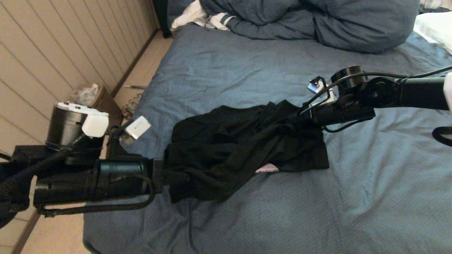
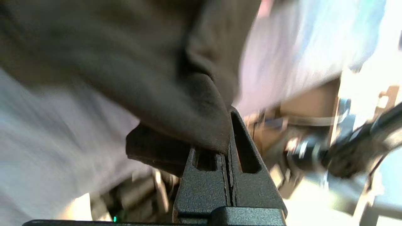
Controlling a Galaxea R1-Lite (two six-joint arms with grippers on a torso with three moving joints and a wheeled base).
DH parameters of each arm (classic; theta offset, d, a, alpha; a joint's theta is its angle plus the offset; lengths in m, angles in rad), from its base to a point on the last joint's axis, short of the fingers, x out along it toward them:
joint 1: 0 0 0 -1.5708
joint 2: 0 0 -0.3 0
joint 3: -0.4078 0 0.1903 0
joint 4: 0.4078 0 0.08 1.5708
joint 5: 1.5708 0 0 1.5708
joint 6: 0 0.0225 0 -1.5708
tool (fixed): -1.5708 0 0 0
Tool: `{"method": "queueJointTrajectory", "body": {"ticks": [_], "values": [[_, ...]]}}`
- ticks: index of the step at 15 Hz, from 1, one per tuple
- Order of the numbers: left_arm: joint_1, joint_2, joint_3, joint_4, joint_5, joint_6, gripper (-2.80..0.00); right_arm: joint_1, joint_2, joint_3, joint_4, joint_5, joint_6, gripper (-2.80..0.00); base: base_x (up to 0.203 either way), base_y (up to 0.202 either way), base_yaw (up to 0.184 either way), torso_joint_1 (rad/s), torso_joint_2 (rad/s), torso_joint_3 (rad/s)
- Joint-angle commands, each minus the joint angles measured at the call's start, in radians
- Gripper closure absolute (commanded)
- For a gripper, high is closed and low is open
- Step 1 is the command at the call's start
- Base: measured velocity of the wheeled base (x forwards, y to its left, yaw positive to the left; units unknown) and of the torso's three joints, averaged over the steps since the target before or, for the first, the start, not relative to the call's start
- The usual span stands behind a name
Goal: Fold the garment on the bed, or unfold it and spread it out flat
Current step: Fold the black T-shirt
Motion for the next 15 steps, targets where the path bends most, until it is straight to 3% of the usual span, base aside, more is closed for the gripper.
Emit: {"method": "queueJointTrajectory", "body": {"ticks": [1,5,10,15], "values": [[0.035,-0.009,-0.098,0.036,-0.003,-0.001,0.0,-0.006,0.0,-0.01,0.0,0.005,0.001,0.0,0.0,0.0,0.0,0.0,0.0,0.0],[0.096,0.072,-0.261,0.079,-0.012,0.0,0.0,-0.006,0.001,-0.082,-0.001,0.005,0.005,0.0,0.0,0.0,0.0,0.0,0.0,0.0],[0.154,0.171,-0.377,0.081,-0.014,0.003,0.0,-0.012,-0.041,-0.085,-0.04,0.003,0.008,0.0,0.0,0.0,0.0,0.0,0.0,0.0],[0.201,0.108,-0.455,0.153,-0.014,0.002,0.0,-0.033,-0.155,-0.075,-0.03,0.003,0.051,0.0,0.0,0.0,0.0,0.0,0.0,0.0]]}}
